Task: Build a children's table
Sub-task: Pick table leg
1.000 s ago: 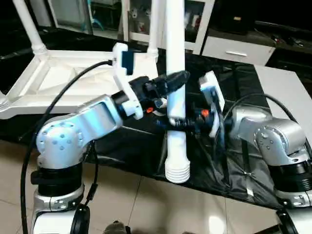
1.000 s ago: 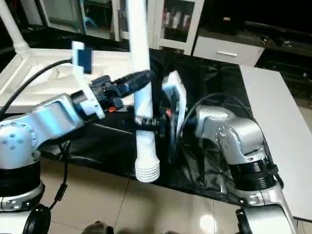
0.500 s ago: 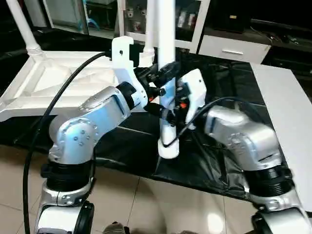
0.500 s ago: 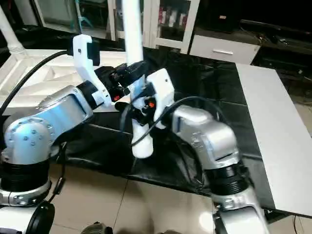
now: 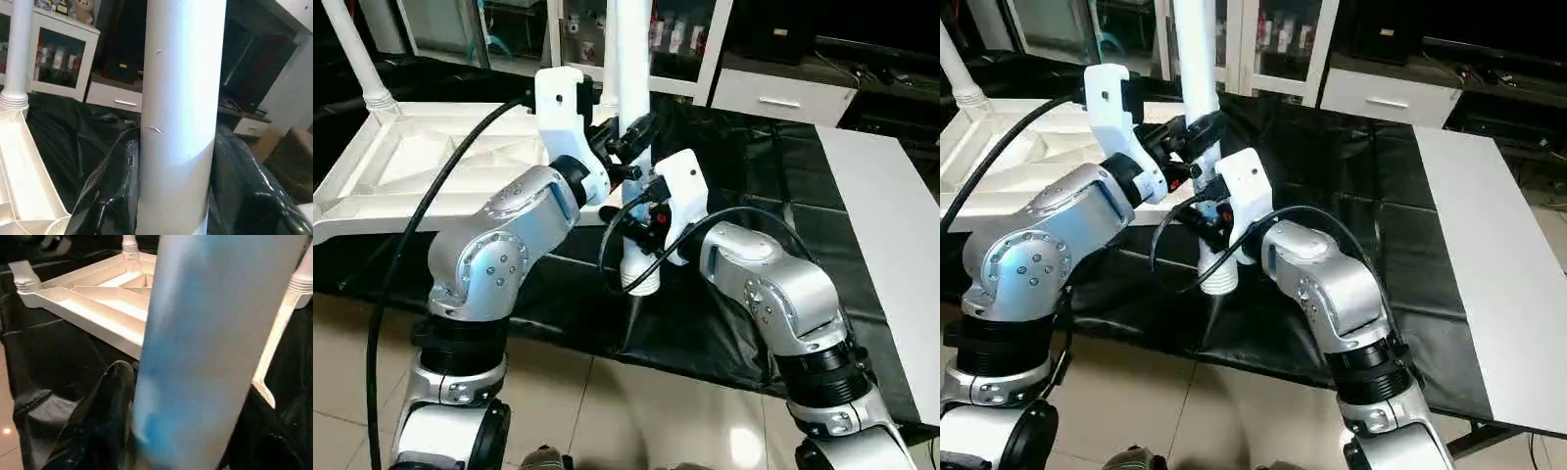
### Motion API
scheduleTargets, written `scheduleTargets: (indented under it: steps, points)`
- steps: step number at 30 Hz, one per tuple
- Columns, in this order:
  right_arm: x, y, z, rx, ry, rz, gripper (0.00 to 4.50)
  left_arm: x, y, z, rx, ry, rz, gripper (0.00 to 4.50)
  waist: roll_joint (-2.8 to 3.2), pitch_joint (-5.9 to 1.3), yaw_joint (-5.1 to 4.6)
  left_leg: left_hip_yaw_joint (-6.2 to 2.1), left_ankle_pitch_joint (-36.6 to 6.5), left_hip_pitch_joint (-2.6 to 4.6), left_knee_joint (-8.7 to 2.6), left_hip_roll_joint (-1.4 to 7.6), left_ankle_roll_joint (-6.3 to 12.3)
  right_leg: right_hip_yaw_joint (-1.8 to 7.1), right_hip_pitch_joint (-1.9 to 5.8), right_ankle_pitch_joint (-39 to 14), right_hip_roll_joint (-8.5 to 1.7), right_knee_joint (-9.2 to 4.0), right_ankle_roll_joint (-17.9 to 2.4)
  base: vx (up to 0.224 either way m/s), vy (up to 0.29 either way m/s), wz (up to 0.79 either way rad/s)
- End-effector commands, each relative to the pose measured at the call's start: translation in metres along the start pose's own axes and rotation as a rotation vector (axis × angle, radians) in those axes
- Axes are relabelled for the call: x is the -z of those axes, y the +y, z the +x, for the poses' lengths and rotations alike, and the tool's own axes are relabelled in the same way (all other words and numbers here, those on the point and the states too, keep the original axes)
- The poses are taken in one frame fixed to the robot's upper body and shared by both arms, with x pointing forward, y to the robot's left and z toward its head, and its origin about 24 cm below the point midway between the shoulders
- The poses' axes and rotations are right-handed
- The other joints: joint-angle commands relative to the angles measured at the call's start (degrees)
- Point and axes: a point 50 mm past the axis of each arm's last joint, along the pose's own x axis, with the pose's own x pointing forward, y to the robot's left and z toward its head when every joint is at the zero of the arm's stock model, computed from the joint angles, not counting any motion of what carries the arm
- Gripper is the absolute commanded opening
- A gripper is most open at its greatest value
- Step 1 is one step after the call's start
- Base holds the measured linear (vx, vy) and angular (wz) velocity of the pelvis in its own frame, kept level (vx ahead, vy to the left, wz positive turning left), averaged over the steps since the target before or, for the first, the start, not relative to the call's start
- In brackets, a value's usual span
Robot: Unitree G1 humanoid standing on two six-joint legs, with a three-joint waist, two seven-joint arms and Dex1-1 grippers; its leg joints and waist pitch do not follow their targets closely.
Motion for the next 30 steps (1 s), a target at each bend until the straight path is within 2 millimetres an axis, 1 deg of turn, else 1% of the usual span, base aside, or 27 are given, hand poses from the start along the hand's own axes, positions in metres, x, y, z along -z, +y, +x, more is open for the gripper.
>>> scheduleTargets:
  steps: [1,2,5,7,10,11,13,14,15,16,17,18,19,20,21,22,23,24,25,26,28,29,30]
  points:
    - [-0.004,0.005,-0.002,-0.013,-0.027,-0.018,2.14,-0.003,-0.004,0.003,0.012,-0.013,0.017,1.77,0.82,-4.08,-0.31,-2.28,-11.9,1.36,-5.07,3.25,-6.48,3.59,2.34,-12.4,-4.7,-5.04,-4.6,0.0,0.0,0.0]
    - [-0.005,0.005,-0.002,-0.02,-0.035,-0.02,2.14,-0.003,-0.003,0.003,0.01,-0.013,0.019,1.77,0.81,-4.07,-0.27,-2.25,-11.9,1.41,-5.05,3.24,-6.47,3.6,2.3,-12.5,-4.72,-5.1,-4.6,0.0,0.0,0.0]
    - [-0.007,0.006,-0.002,-0.033,-0.048,-0.026,1.92,-0.003,-0.003,0.003,0.007,-0.013,0.023,1.77,0.83,-4.11,-0.3,-2.29,-11.8,1.32,-5.07,3.27,-6.43,3.58,2.39,-11.9,-4.72,-4.99,-4.8,0.0,0.0,0.0]
    - [-0.008,0.006,-0.002,-0.049,-0.056,-0.033,1.89,-0.002,-0.002,0.003,0.003,-0.012,0.027,1.77,0.92,-4.13,-0.25,-2.24,-11.6,1.35,-5.02,3.24,-6.27,3.59,2.4,-11.2,-4.69,-4.93,-5.0,0.0,0.0,0.0]
    - [-0.01,0.008,-0.004,-0.086,-0.066,-0.039,1.87,-0.002,-0.001,0.003,0.003,-0.011,0.031,1.77,0.86,-4.1,-0.28,-2.25,-11.7,1.38,-5.04,3.27,-6.1,3.59,2.43,-11.3,-4.7,-4.95,-5.3,0.0,0.0,0.0]
    - [-0.01,0.008,-0.004,-0.091,-0.066,-0.039,1.87,-0.002,-0.001,0.003,0.003,-0.011,0.032,1.76,1.01,-4.09,-0.23,-2.26,-11.8,1.39,-5.05,3.27,-6.1,3.59,2.43,-11.3,-4.72,-4.95,-5.4,0.0,0.0,0.0]
    - [-0.013,0.012,-0.009,-0.213,-0.074,-0.014,1.86,0.0,0.004,0.002,-0.024,0.014,0.045,1.75,0.92,-4.07,-0.21,-2.27,-12.3,1.38,-5.04,3.32,-5.84,3.62,2.48,-11.5,-4.74,-4.99,-5.4,0.0,0.0,0.0]
    - [-0.013,0.013,-0.01,-0.237,-0.079,-0.01,1.86,0.001,0.005,0.001,-0.025,0.02,0.046,1.75,0.92,-4.09,-0.15,-2.27,-12.3,1.43,-5.01,3.32,-5.68,3.61,2.51,-11.4,-4.76,-5.0,-5.5,0.0,0.0,0.0]
    - [-0.014,0.014,-0.01,-0.247,-0.081,-0.008,1.86,0.001,0.005,0.001,-0.025,0.023,0.046,1.75,0.92,-4.08,-0.14,-2.26,-12.0,1.33,-5.01,3.34,-5.48,3.6,2.55,-10.9,-4.73,-4.95,-5.8,0.0,0.0,0.0]
    - [-0.018,0.014,-0.015,-0.294,-0.094,0.009,1.86,0.002,0.005,-0.001,0.016,0.031,0.002,1.75,1.05,-4.11,-0.17,-2.23,-11.6,1.34,-4.98,3.31,-5.38,3.58,2.57,-10.2,-4.71,-4.94,-6.1,0.0,0.0,0.0]
    - [-0.018,0.014,-0.015,-0.294,-0.094,0.009,1.86,0.002,0.005,-0.001,0.016,0.031,0.002,2.31,1.01,-4.15,-0.15,-2.21,-11.4,1.34,-4.88,3.28,-5.28,3.57,2.59,-9.9,-4.7,-4.85,-6.4,0.0,0.0,0.0]
    - [-0.02,0.014,-0.02,-0.355,-0.097,-0.004,1.86,0.001,0.002,-0.004,0.081,0.048,-0.057,2.45,1.07,-4.15,-0.13,-2.22,-10.9,1.25,-4.87,3.23,-5.15,3.54,2.63,-9.7,-4.73,-4.83,-6.7,0.0,0.0,0.0]
    - [-0.021,0.014,-0.027,-0.433,-0.092,-0.018,1.86,0.0,-0.001,-0.007,0.159,0.059,-0.121,2.47,0.97,-4.14,-0.03,-2.1,-11.2,1.24,-4.67,3.05,-4.77,3.5,2.9,-10.3,-4.8,-4.91,-7.1,0.0,0.0,0.0]
    - [-0.021,0.014,-0.027,-0.433,-0.092,-0.018,1.86,0.0,-0.001,-0.007,0.159,0.059,-0.121,2.54,0.94,-4.16,0.12,-2.08,-11.2,1.24,-4.56,3.02,-4.59,3.48,3.07,-10.4,-4.75,-4.81,-7.1,0.0,0.0,0.0]
    - [-0.021,0.014,-0.032,-0.484,-0.088,-0.025,1.84,-0.002,-0.003,-0.01,0.209,0.062,-0.159,2.67,0.98,-4.07,0.13,-2.22,-10.3,1.15,-4.68,3.27,-4.2,3.55,2.85,-10.2,-4.79,-4.82,-7.3,0.0,0.0,0.0]
    - [-0.021,0.014,-0.033,-0.494,-0.086,-0.023,1.84,-0.002,-0.004,-0.01,0.22,0.063,-0.167,2.67,0.97,-4.07,0.2,-2.16,-10.5,1.2,-4.66,3.21,-3.98,3.46,2.73,-10.9,-4.75,-5.0,-7.8,0.0,0.0,0.0]
    - [-0.022,0.013,-0.041,-0.579,-0.075,-0.013,1.83,-0.005,-0.009,-0.015,0.317,0.063,-0.231,2.88,0.96,-4.04,0.19,-2.13,-10.8,1.31,-4.63,3.23,-3.95,3.47,2.67,-11.4,-4.78,-4.98,-8.0,0.0,0.0,0.0]
    - [-0.021,0.014,-0.046,-0.629,-0.071,0.009,1.83,-0.006,-0.01,-0.018,0.357,0.064,-0.274,2.92,0.93,-4.08,0.34,-2.06,-10.8,1.24,-4.5,3.09,-3.63,3.47,2.84,-12.1,-4.86,-5.01,-8.5,0.0,0.0,0.0]
    - [-0.021,0.014,-0.05,-0.669,-0.065,0.021,1.83,-0.008,-0.012,-0.02,0.391,0.064,-0.314,2.92,0.93,-4.01,0.42,-2.06,-11.0,1.23,-4.45,3.1,-3.28,3.45,2.82,-12.2,-4.78,-5.04,-8.9,0.0,0.0,0.0]
    - [-0.02,0.014,-0.053,-0.701,-0.059,0.025,1.83,-0.009,-0.014,-0.021,0.424,0.063,-0.346,2.96,0.92,-4.02,0.44,-2.05,-11.0,1.24,-4.41,3.11,-3.14,3.44,2.8,-12.3,-4.75,-5.03,-9.1,0.0,0.0,0.0]
    - [-0.019,0.015,-0.058,-0.744,-0.047,0.033,1.83,-0.012,-0.017,-0.025,0.487,0.059,-0.383,3.22,0.82,-4.05,0.67,-2.04,-10.6,1.2,-4.38,3.14,-2.81,3.41,2.79,-12.8,-4.78,-5.18,-9.2,0.0,0.0,0.0]
    - [-0.018,0.014,-0.059,-0.754,-0.043,0.034,1.83,-0.015,-0.018,-0.027,0.519,0.054,-0.398,3.22,0.82,-4.03,0.6,-2.06,-10.6,1.13,-4.4,3.12,-2.75,3.38,2.78,-12.9,-4.7,-5.1,-9.2,0.0,0.0,0.0]
    - [-0.018,0.013,-0.06,-0.764,-0.042,0.038,1.83,-0.018,-0.018,-0.029,0.552,0.038,-0.42,3.28,0.86,-3.97,0.61,-2.08,-10.8,1.14,-4.46,3.12,-2.73,3.35,2.73,-13.9,-4.73,-5.28,-9.0,0.0,0.0,0.0]
